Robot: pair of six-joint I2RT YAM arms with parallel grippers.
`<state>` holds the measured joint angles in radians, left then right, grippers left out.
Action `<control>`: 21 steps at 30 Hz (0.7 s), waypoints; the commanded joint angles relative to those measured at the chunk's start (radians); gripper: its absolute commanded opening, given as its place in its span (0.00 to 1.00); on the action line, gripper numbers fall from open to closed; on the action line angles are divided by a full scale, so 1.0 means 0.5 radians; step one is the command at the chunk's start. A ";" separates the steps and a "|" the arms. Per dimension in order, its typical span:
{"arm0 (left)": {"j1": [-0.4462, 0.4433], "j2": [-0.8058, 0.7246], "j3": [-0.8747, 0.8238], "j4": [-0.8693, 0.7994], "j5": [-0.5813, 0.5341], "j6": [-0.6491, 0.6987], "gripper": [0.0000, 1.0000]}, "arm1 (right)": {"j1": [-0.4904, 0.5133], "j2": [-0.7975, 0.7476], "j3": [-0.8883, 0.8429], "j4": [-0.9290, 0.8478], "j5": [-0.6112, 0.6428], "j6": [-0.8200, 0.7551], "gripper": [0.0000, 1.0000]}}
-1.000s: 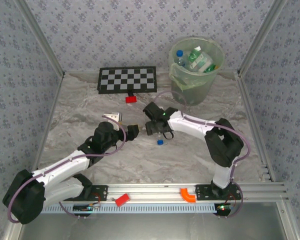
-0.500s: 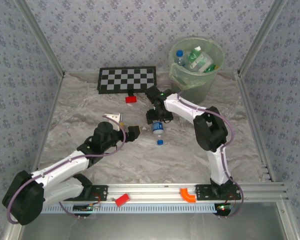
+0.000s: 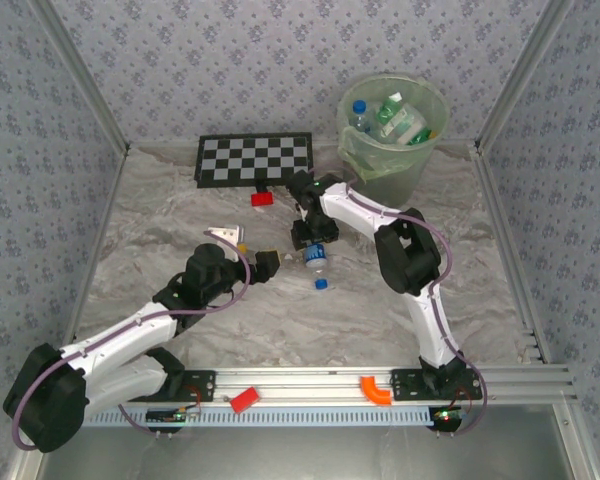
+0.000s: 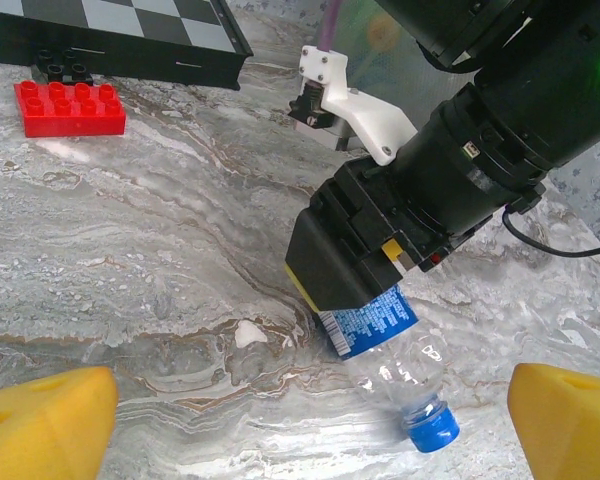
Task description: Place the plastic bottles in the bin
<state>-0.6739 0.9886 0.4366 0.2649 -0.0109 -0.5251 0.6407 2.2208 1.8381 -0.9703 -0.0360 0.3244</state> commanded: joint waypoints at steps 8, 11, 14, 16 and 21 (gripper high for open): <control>0.009 -0.051 0.044 0.021 -0.019 -0.002 1.00 | -0.030 -0.254 -0.168 0.100 -0.033 0.044 0.54; 0.007 -0.053 0.036 0.024 -0.037 0.004 1.00 | -0.025 -0.405 -0.229 0.172 0.007 0.042 0.55; 0.008 -0.057 0.020 0.049 -0.058 0.007 1.00 | -0.013 -0.576 -0.258 0.225 0.057 0.041 0.54; 0.009 -0.053 0.019 0.061 -0.079 0.003 1.00 | -0.005 -0.705 -0.262 0.254 0.092 0.041 0.55; 0.002 -0.055 0.092 0.024 -0.067 -0.038 1.00 | -0.017 -0.989 -0.234 0.332 0.115 -0.015 0.52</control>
<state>-0.6739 0.9813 0.4370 0.2646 -0.0391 -0.5278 0.6334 1.8023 1.7096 -0.8303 -0.0036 0.3309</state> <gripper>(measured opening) 0.997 0.549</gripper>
